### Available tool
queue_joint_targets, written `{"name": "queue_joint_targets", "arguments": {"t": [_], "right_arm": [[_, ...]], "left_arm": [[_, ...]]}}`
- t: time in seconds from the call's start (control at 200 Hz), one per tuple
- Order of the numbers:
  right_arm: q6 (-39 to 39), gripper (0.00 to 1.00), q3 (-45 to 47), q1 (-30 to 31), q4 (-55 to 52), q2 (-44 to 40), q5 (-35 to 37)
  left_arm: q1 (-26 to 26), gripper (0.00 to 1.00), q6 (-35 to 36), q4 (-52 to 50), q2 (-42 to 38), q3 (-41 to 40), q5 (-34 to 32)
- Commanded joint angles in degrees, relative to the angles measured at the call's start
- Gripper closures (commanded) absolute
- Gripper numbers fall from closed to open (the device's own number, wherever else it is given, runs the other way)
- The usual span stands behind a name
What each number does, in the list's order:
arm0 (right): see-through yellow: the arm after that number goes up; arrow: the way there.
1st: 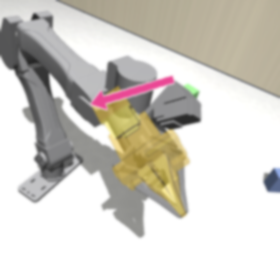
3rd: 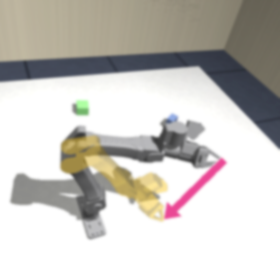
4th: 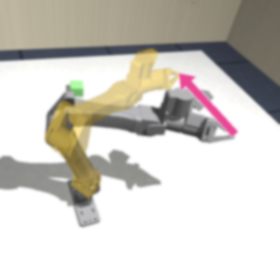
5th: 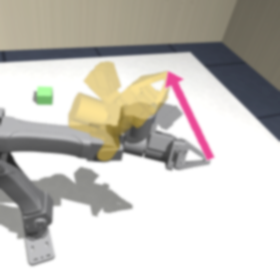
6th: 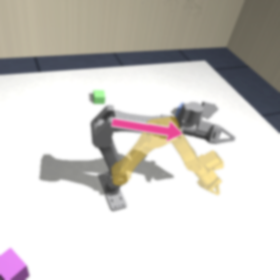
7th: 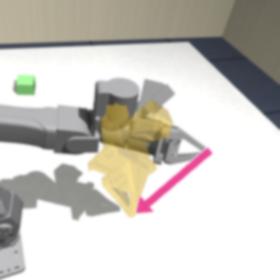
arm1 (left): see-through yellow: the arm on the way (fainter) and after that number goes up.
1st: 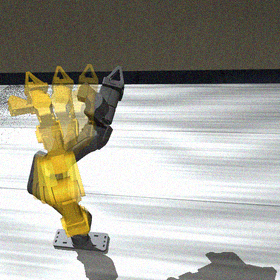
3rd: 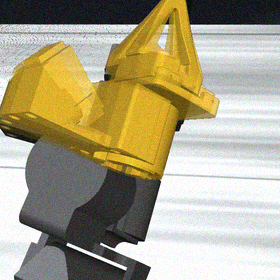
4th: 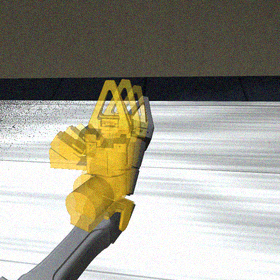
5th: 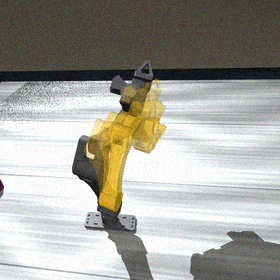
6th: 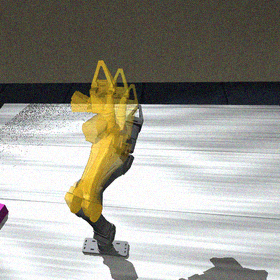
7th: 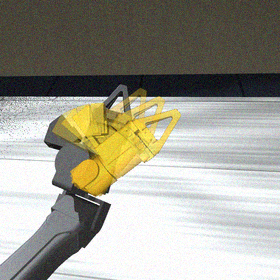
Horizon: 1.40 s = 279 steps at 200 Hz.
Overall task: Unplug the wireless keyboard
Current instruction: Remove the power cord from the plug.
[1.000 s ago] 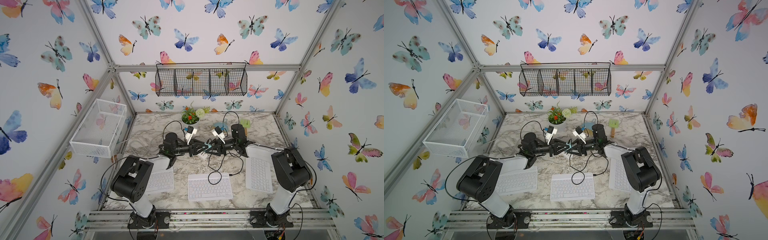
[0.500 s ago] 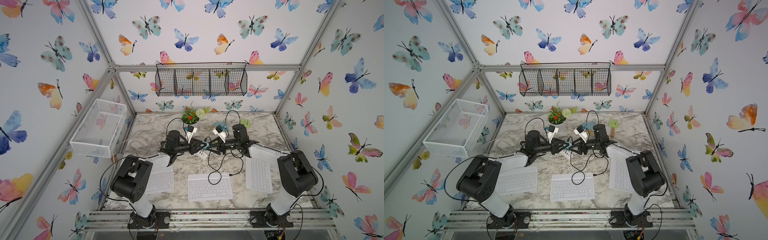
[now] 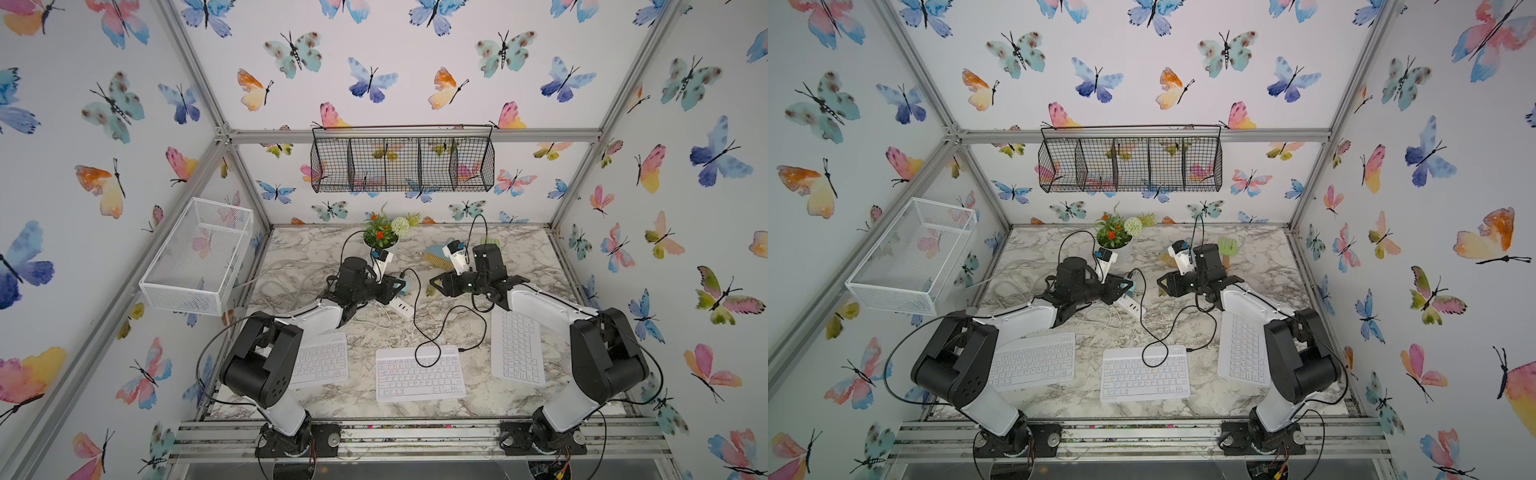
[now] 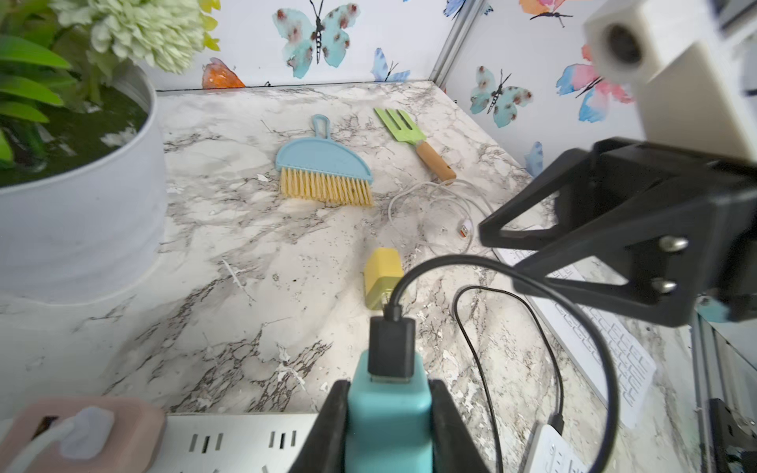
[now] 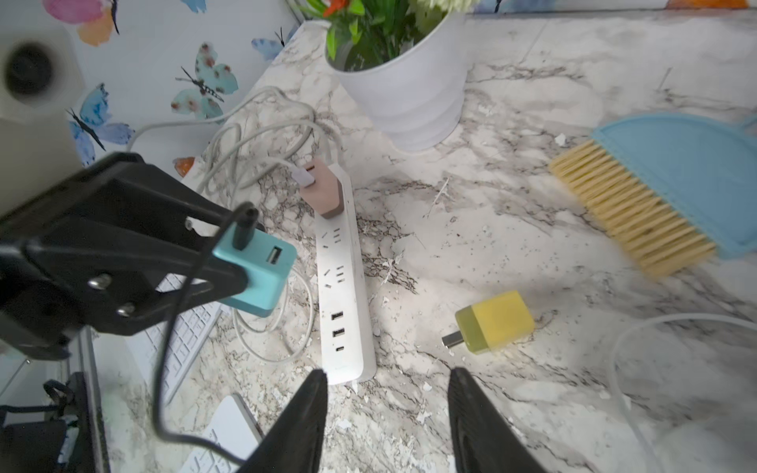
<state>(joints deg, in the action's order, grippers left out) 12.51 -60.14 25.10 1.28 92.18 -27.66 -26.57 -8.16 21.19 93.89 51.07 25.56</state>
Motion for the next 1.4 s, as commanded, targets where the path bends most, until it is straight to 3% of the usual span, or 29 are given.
{"name": "queue_joint_targets", "arguments": {"t": [0.0, 0.16, 0.35, 0.496, 0.751, 1.106, 1.392], "right_arm": [[10.69, 0.50, -0.48, 0.17, 3.00, -4.01, -1.54], [23.00, 0.52, 2.30, 0.12, 12.11, -6.76, -7.92], [32.32, 0.53, 4.03, 1.69, 19.90, -6.05, -14.00], [33.77, 0.54, 4.64, 4.80, 21.61, -2.49, -14.15], [34.82, 0.53, 7.74, 5.66, 25.26, 1.27, -8.38], [34.94, 0.53, 5.69, 5.66, 26.90, 7.84, -6.25], [36.93, 0.57, 1.61, 5.66, 29.39, 11.16, -7.47]], "left_arm": [[-1.39, 1.00, 2.86, -5.09, 1.40, 2.33, -7.50], [-3.40, 1.00, 3.85, -10.20, 4.92, 7.19, -12.61], [-4.44, 1.00, 3.53, -11.43, 7.55, 10.35, -13.76], [-5.84, 1.00, 3.98, -10.62, 7.10, 10.97, -13.06], [-6.62, 1.00, 3.51, -10.14, 4.59, 9.33, -12.39], [-6.72, 1.00, 2.90, -5.08, -1.83, 2.26, -9.68], [-7.19, 1.00, 3.42, -5.11, -2.83, 1.45, -8.38]]}}
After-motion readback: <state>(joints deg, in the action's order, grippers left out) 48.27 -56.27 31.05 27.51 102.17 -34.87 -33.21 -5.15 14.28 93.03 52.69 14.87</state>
